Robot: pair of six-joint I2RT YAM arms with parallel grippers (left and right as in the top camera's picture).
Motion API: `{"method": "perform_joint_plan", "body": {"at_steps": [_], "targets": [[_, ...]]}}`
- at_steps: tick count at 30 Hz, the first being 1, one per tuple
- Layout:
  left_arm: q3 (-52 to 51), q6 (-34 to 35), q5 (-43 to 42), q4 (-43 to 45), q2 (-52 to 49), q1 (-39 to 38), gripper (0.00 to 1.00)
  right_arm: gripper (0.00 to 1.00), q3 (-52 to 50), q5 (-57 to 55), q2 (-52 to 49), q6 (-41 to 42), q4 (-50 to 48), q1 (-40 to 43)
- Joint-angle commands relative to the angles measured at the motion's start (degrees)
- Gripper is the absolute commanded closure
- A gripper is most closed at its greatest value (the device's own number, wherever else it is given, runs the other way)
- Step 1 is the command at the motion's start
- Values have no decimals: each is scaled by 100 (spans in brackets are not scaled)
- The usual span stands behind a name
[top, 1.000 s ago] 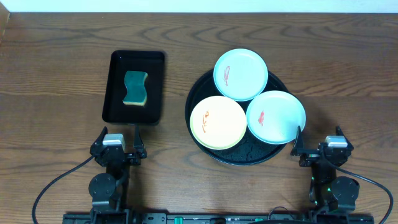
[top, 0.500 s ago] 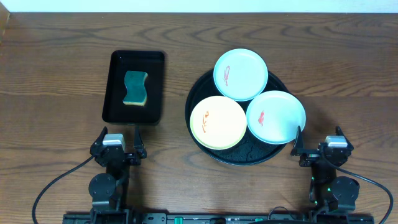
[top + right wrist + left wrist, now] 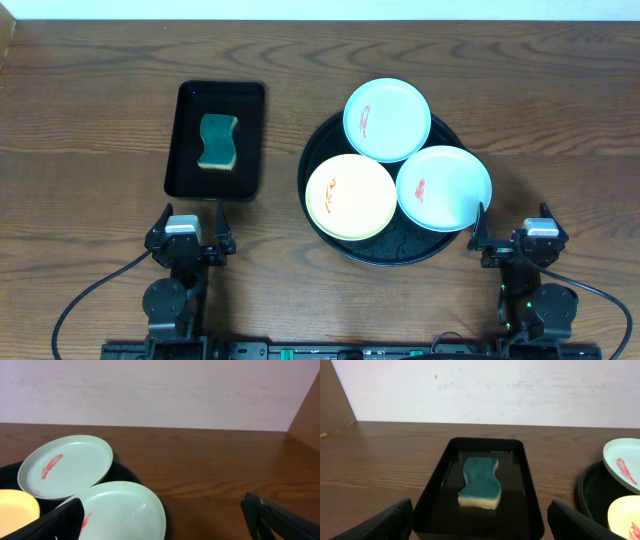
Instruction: Clean dirty plates on tray and stack at the side
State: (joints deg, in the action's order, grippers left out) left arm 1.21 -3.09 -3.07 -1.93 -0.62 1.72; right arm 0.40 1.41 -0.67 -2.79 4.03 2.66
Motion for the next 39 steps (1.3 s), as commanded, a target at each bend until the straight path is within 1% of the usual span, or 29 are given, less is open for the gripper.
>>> {"method": "perform_joint_plan", "body": {"at_steps": [1, 27, 29, 32, 36, 39], "targets": [[-94, -79, -15, -203, 39, -24, 14, 1, -4, -52, 28, -72, 28, 2], [-94, -79, -17, -203, 39, -24, 14, 1, -4, -52, 28, -72, 28, 2], [-94, -118, -11, -190, 39, -24, 14, 1, -4, -52, 28, -72, 28, 2], [-94, -354, -13, -168, 39, -24, 14, 1, -4, -52, 28, -70, 28, 2], [-94, -352, -20, 208, 39, -24, 14, 1, -4, -52, 28, -72, 28, 2], [-94, -317, -269, 1099, 39, -24, 14, 1, -4, -52, 28, -72, 28, 2]]}}
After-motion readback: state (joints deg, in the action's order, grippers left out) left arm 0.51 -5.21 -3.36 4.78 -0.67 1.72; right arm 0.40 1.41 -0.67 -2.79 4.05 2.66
